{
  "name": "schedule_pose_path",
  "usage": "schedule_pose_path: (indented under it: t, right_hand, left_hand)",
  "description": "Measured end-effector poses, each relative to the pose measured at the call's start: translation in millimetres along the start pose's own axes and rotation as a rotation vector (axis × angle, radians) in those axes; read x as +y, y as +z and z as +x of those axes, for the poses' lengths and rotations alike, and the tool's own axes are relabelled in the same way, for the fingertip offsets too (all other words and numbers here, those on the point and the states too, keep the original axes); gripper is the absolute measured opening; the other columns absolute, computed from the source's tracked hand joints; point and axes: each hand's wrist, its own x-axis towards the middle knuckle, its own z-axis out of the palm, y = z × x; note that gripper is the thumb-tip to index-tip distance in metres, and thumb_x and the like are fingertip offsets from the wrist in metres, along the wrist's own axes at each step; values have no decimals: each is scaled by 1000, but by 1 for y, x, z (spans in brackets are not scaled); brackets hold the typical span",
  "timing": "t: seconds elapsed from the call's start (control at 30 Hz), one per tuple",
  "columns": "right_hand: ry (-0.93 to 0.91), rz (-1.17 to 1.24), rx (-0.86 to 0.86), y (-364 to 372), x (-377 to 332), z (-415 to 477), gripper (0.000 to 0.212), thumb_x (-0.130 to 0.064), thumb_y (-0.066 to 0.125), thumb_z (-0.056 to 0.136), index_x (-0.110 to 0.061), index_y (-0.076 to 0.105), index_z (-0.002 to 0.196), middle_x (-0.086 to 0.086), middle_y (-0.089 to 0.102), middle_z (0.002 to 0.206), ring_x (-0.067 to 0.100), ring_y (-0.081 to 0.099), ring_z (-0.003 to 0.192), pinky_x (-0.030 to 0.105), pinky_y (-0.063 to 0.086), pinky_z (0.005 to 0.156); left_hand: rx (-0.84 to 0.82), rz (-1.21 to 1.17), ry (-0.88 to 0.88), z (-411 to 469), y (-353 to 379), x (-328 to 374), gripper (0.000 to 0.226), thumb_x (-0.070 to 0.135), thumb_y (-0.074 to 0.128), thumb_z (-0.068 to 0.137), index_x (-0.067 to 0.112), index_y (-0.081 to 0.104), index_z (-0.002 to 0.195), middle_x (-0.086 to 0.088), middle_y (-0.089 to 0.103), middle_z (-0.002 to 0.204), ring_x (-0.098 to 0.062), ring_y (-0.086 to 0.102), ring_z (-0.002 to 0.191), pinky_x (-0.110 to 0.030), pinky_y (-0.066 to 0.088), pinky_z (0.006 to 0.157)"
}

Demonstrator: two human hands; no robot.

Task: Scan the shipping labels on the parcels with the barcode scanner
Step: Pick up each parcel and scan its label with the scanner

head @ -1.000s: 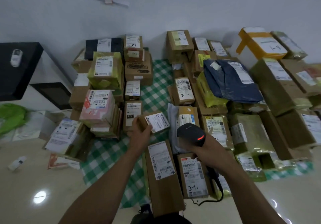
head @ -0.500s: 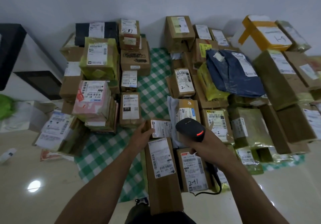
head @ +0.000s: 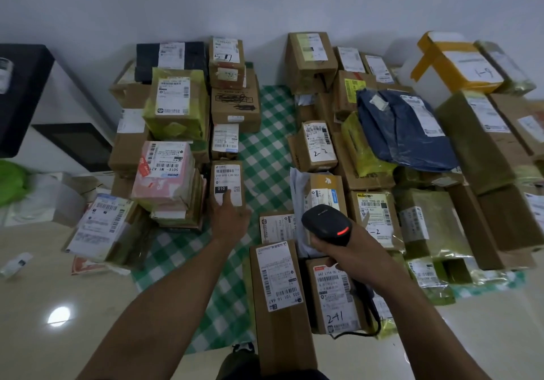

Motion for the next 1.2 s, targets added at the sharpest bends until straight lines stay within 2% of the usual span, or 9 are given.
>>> schedule_pose_path:
  t: [0.1, 0.2, 0.37, 0.57, 0.67, 0.8, 1.0, 1.13, 1.2]
  right_hand:
    - [16, -12, 6, 2, 1, 3, 23, -37, 79, 91, -40, 67, 110, -14, 76, 91, 4, 72, 77, 25, 51, 70]
    - [25, -14, 5, 3, 2, 5, 26, -39, 79, 90, -41, 65, 112, -12, 76, 93, 4, 72, 78, 25, 52, 70]
    - [32, -6, -2, 3, 0, 4, 27, -37, 79, 91, -39, 65, 113, -10, 77, 96, 5, 73, 77, 25, 53, 69]
    - [30, -9, -2, 1, -3, 0, 24, -35, 79, 92, -39, 62, 109, -9, 76, 87, 6, 73, 69, 14, 49, 58]
    - [48, -15, -8, 2, -4, -2, 25, -35, 79, 92, -39, 62, 110, -11, 76, 87, 8, 74, 70, 18, 51, 61]
    - [68, -23, -13, 3, 1, -3, 31, -38, 79, 91, -38, 62, 117, -11, 76, 97, 8, 75, 72, 26, 53, 68]
    - [29, -12, -12, 4, -1, -6, 27, -32, 79, 92, -39, 62, 112, -8, 76, 99, 12, 75, 73, 38, 62, 78]
    - [-2, -6, -4, 2, -4, -11, 24, -29, 79, 92, -39, 63, 106, -6, 77, 96, 13, 75, 73, 30, 60, 72]
    - [-22, 9, -4, 0, -6, -12, 24, -27, 79, 93, -40, 63, 105, -5, 77, 95, 12, 74, 72, 25, 58, 68]
  left_hand:
    - [-29, 22, -54, 16, 2, 3, 104, 41, 72, 92, 27, 0, 165, -16, -6, 170, -35, 5, 156, -50, 20, 125]
    - [-5, -67, -197, 24, 0, 7, 128, 37, 86, 80, 23, -9, 164, -15, 12, 168, -36, 17, 154, -51, 19, 125]
    - [-124, -211, -394, 55, 30, -24, 146, 63, 94, 23, 29, 28, 149, -8, 53, 143, -32, 53, 127, -53, 46, 107]
    - [-92, -266, -323, 36, 20, -9, 123, 24, 97, 62, 30, 18, 156, -8, 56, 141, -31, 55, 126, -42, 45, 95]
    - [-101, -202, -309, 31, 16, -4, 127, 26, 94, 71, 29, 6, 162, -13, 40, 156, -35, 40, 143, -48, 38, 110]
    - [-169, -164, -286, 31, 14, -8, 140, 30, 97, 66, 25, -3, 164, -13, 41, 158, -36, 37, 147, -51, 32, 117]
    - [-183, -172, -275, 25, 6, -8, 125, 29, 98, 61, 18, 24, 161, -6, 57, 145, -30, 54, 132, -39, 44, 107]
    - [-176, -208, -298, 21, 2, -7, 131, 37, 102, 44, 18, 33, 153, -8, 60, 140, -31, 56, 126, -43, 49, 104]
    - [-160, -170, -305, 13, -3, -1, 124, 33, 101, 57, 16, 28, 156, -11, 51, 145, -34, 52, 130, -42, 46, 99]
